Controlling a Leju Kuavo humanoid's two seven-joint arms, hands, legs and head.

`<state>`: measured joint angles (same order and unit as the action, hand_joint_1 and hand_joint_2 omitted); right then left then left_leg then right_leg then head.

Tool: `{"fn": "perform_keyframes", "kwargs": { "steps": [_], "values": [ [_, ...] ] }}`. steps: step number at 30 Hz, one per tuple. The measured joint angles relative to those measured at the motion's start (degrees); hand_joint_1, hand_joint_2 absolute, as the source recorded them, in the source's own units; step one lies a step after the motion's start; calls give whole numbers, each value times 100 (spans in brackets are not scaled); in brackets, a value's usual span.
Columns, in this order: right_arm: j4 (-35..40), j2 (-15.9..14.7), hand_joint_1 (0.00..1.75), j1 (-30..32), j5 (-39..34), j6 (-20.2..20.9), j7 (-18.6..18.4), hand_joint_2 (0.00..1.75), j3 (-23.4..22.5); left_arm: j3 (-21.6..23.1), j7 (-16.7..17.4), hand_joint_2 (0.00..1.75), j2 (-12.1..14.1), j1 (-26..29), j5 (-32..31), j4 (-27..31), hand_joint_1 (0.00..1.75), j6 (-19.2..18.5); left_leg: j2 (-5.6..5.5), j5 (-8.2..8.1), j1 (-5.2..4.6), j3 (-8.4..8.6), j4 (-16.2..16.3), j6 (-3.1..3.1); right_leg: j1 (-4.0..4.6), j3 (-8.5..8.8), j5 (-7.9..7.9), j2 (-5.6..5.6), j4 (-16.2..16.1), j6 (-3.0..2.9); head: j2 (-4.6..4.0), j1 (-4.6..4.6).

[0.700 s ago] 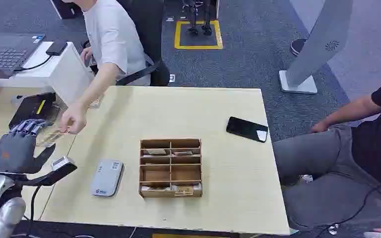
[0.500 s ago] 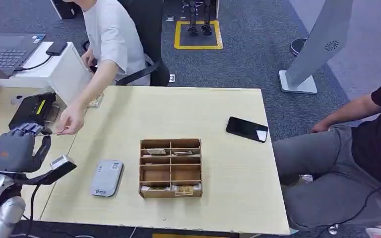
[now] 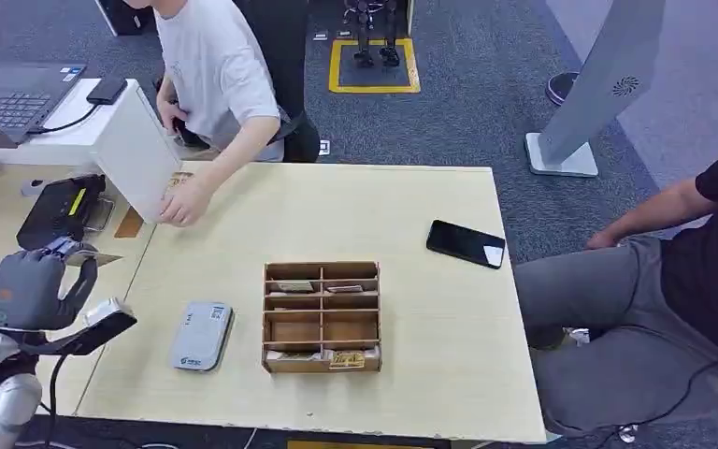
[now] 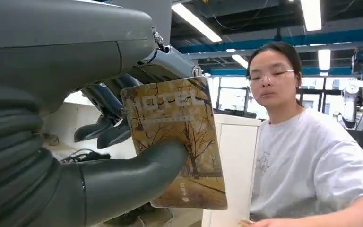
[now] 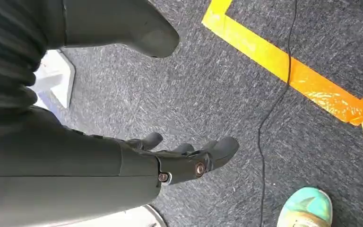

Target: Pass the card to the sensor for recognition and then transmit it.

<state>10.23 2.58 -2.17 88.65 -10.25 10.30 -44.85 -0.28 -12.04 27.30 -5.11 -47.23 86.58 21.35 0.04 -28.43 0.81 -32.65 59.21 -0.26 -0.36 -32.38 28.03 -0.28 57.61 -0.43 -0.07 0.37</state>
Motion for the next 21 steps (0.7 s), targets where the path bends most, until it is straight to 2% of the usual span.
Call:
{"fn": "perform_keyframes", "kwargs": {
  "steps": [1, 2, 4, 6, 9, 12, 16, 21],
  "values": [
    [0, 0, 0, 0, -9, -2, -11, 175, 2, 0, 2, 175, -7, -1, 129, 2, 175, -111, 0, 0, 0, 0, 0, 0, 0, 0, 0, 0, 0, 0, 0, -2],
    [2, 0, 0, 1, -46, -6, -15, 175, 2, 0, 26, 175, -41, -1, 468, 19, 175, -387, 0, 0, -1, 1, 0, 0, 0, -1, 0, 0, 0, 0, 0, -2],
    [11, 0, 0, 18, -129, -35, -18, 175, 2, -2, 155, 175, -226, 5, 1632, 156, 175, -1310, -5, 0, -6, 0, 0, 1, -1, 1, 1, 6, -1, 1, 0, -4],
    [11, 0, 0, 27, -179, -72, -7, 175, 2, 4, 256, 175, -426, 110, 2561, 369, 175, -2015, 0, 1, -5, -1, 0, 2, -2, 2, -1, 1, -1, 2, 0, 0],
    [11, 5, 0, 82, -232, -114, 0, 175, 0, 15, 424, 175, -559, 392, 3338, 731, 175, -2517, 16, -6, -9, 2, 0, 7, -2, 0, -1, -16, -2, 5, 0, -2],
    [7, 5, 0, 144, -278, -114, 8, 175, -11, 48, 511, 175, -645, 802, 3660, 1060, 175, -2803, 15, -11, -9, 1, 0, 13, -3, -4, 2, -14, -3, 5, 0, -2],
    [7, 5, 0, 165, -284, -114, 10, 175, -17, 74, 527, 175, -695, 1113, 3704, 1320, 175, -2830, 13, -12, -7, -1, 0, 13, -3, -6, 4, -11, -3, 5, 0, -2],
    [7, 5, 0, 168, -284, -114, 11, 175, -22, 81, 529, 175, -728, 1219, 3713, 1475, 175, -2838, 11, -10, -6, 0, 0, 13, -3, -3, 3, -6, -2, 4, 0, -2]
  ]
}}
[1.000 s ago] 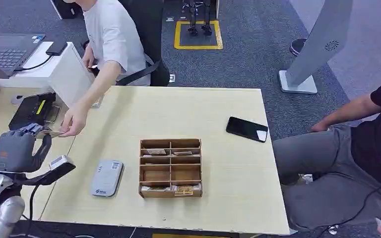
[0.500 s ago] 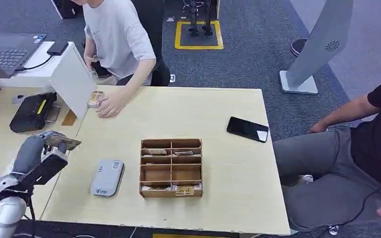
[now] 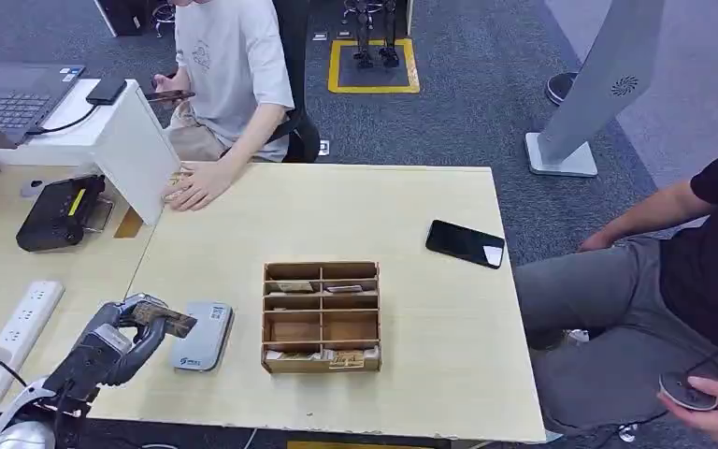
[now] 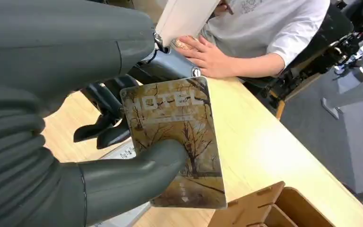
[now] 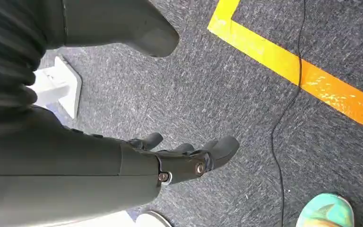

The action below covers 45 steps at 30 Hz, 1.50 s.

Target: Pass the card to the sensor for recognition and then transmit it.

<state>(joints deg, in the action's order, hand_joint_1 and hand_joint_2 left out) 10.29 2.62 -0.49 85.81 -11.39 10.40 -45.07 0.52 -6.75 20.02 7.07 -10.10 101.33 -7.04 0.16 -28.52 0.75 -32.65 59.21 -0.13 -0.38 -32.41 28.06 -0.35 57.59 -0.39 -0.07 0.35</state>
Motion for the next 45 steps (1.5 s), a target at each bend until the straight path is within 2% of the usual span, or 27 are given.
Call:
{"fn": "perform_keyframes", "kwargs": {
  "steps": [14, 17, 20, 23, 27, 28, 30, 32, 37, 45],
  "values": [
    [0, 0, 0, 4, 0, 0, 0, 175, -2, 4, 4, 175, -4, 55, 15, 105, 175, -11, 0, 1, -1, 1, 0, 0, 0, 2, -1, 0, 0, 1, 0, 0],
    [0, 0, 0, 4, 0, -15, -59, 175, -2, 15, 253, 175, -11, 80, 89, 105, 175, -124, 0, 1, -1, 2, 0, 0, 0, 2, -1, -1, 0, 1, 0, 0],
    [0, 0, 0, 9, -22, -85, -50, 175, -11, 92, 448, 175, -131, 150, 335, 105, 175, -102, -1, 1, -2, 1, 0, 0, 0, 2, -1, 1, 0, 1, 0, 0],
    [0, 9, 0, 7, -63, -129, -11, 175, -46, 282, 678, 175, -337, 196, 59, 105, 175, 234, -3, 0, -3, 1, 1, 1, 0, 2, -1, 3, -1, 2, 0, 0],
    [2, 44, 0, 5, -76, -175, -28, 175, -68, 531, 949, 175, -691, 167, -112, 59, 175, 903, -7, 0, -5, 0, 2, 1, -1, 3, -1, 6, -1, 2, 0, 4],
    [2, 46, 0, 5, -72, -181, -81, 175, -68, 557, 1036, 175, -781, 157, -221, 15, 175, 1177, -7, -1, -5, 1, 2, 1, -1, 2, -1, 5, -2, 2, 0, 0],
    [0, 66, 0, 8, -57, -186, -151, 175, -68, 568, 1040, 175, -1028, 36, -457, -350, 175, 2039, -9, -1, -7, 1, 2, 2, -8, 3, -2, 10, -3, 3, 0, 0],
    [0, 92, 0, 6, -15, -197, -133, 175, -68, 568, 990, 175, -1183, -54, -516, -724, 175, 2514, -10, 0, -5, 2, 2, 1, -8, 3, -2, 10, -2, 2, 0, 0],
    [0, 107, 0, 0, 0, -205, -125, 175, -68, 551, 872, 175, -1313, -214, -511, -1465, 175, 2762, -9, 1, -3, 2, 1, 1, -6, 3, -2, 8, -1, 2, 0, 2],
    [-9, 109, 0, 0, 11, -273, -125, 175, -68, 391, 771, 175, -1419, -289, -490, -2044, 175, 3045, -9, 0, -5, 0, 1, 1, -6, 3, -1, 8, -1, 3, 0, 0]
  ]
}}
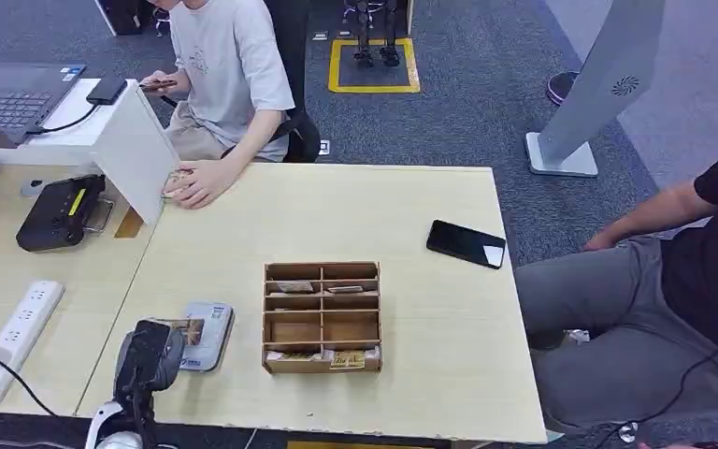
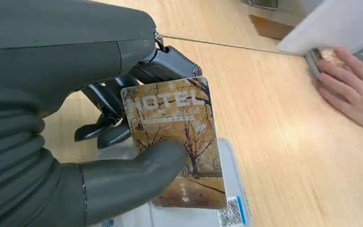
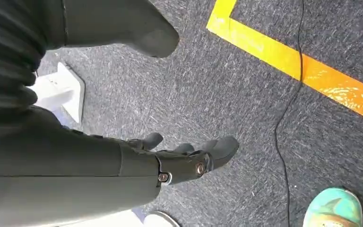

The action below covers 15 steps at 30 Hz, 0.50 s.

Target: Pass the card to the sensor for recognition and then transmit it.

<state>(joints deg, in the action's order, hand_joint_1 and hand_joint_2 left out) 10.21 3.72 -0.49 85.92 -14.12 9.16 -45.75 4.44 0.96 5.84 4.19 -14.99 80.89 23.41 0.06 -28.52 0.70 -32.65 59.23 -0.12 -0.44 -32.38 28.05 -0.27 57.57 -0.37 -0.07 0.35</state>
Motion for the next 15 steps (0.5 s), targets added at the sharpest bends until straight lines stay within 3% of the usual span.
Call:
{"fn": "perform_keyframes", "kwargs": {
  "steps": [9, 15],
  "values": [
    [-20, 0, 0, 2, 15, -31, 59, 175, 2, -304, -162, 175, -55, -99, -4, -437, 175, 122, 0, 0, 0, 4, 0, 0, 0, 4, 0, 1, 0, 0, 0, 0],
    [-44, 0, 0, 1, 37, -37, 7, 175, 2, -343, -264, 175, -96, -114, -439, -677, 175, 444, -1, 0, 0, 5, -1, 0, 0, 6, 0, 1, 0, 0, 0, 0]
  ]
}}
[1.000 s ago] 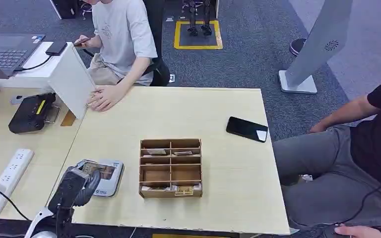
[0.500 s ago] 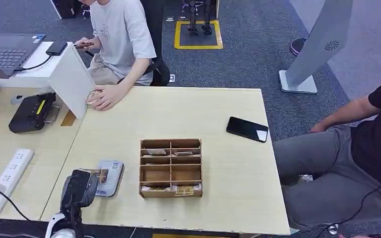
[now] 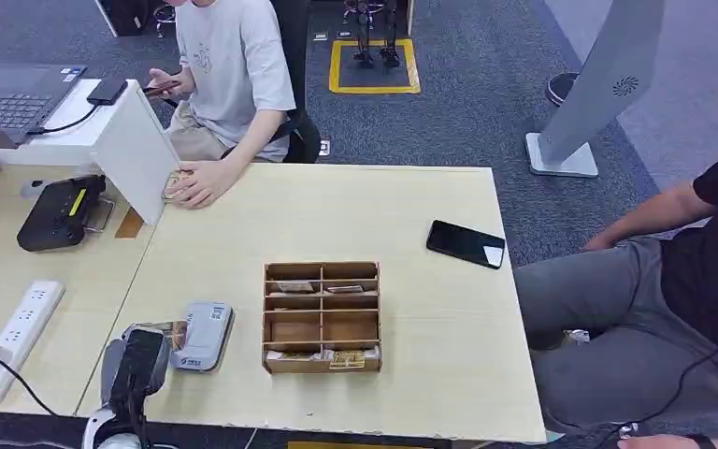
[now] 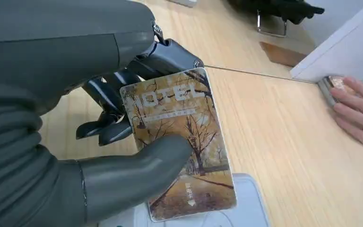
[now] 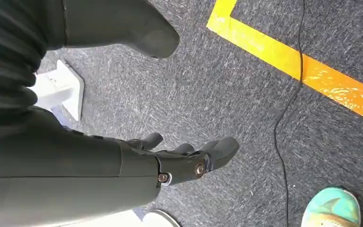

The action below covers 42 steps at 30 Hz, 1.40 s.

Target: Pass the card to the sensor for recognition and then transmit it.

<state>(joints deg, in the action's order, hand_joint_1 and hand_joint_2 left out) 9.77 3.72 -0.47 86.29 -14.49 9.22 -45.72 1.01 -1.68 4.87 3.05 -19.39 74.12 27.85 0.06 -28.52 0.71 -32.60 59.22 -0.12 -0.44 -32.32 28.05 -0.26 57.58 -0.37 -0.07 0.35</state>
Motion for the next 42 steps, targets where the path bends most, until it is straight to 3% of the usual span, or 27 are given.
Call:
{"fn": "perform_keyframes", "kwargs": {
  "steps": [10, 20, 23, 26, 28, 35, 42],
  "values": [
    [-7, 0, 0, -7, 9, 2, 44, 175, 2, 2, 24, 175, -192, -60, -844, -175, 175, -2, 0, 0, -2, 7, 0, 0, 0, 8, 0, 2, 0, 0, 0, 2],
    [-7, 0, 0, -7, -4, 2, 44, 175, 2, 9, -105, 175, -308, -59, -790, -175, 175, -166, -1, 0, -2, 9, 0, 0, 0, 9, 0, 3, 0, 0, 0, 0],
    [-7, 0, 0, -6, -4, 2, 55, 175, 2, 9, -401, 175, -354, -44, -177, -157, 175, -500, -1, 0, -1, 9, 0, 0, 0, 9, 0, 3, 0, 0, 0, 0],
    [-7, 0, 0, -7, -4, -11, 103, 175, 4, 2, -906, 175, -415, 5, 1254, -50, 175, -1028, -1, 0, -1, 7, 0, 1, 0, 9, 0, 4, 0, 0, 0, 0],
    [-9, 0, 0, -6, -4, -53, 129, 175, 4, -2, -1168, 175, -446, 65, 1922, 55, 175, -1148, 0, 0, -1, 7, 0, 1, 0, 8, 0, 2, 0, 0, 0, 2],
    [-11, -2, 0, -7, -4, -83, 140, 175, 11, -4, -1299, 175, -490, 105, 2217, 225, 175, -1220, -1, 1, -1, 5, 1, 2, 0, 7, 0, 3, 0, 0, 0, 0],
    [-13, -2, 0, -12, 15, -57, 175, 175, 37, -112, -2024, 175, -494, 87, 2461, 621, 175, -997, -1, 1, 0, 5, 1, 2, 0, 5, 0, 3, 0, 0, 0, 0]
  ]
}}
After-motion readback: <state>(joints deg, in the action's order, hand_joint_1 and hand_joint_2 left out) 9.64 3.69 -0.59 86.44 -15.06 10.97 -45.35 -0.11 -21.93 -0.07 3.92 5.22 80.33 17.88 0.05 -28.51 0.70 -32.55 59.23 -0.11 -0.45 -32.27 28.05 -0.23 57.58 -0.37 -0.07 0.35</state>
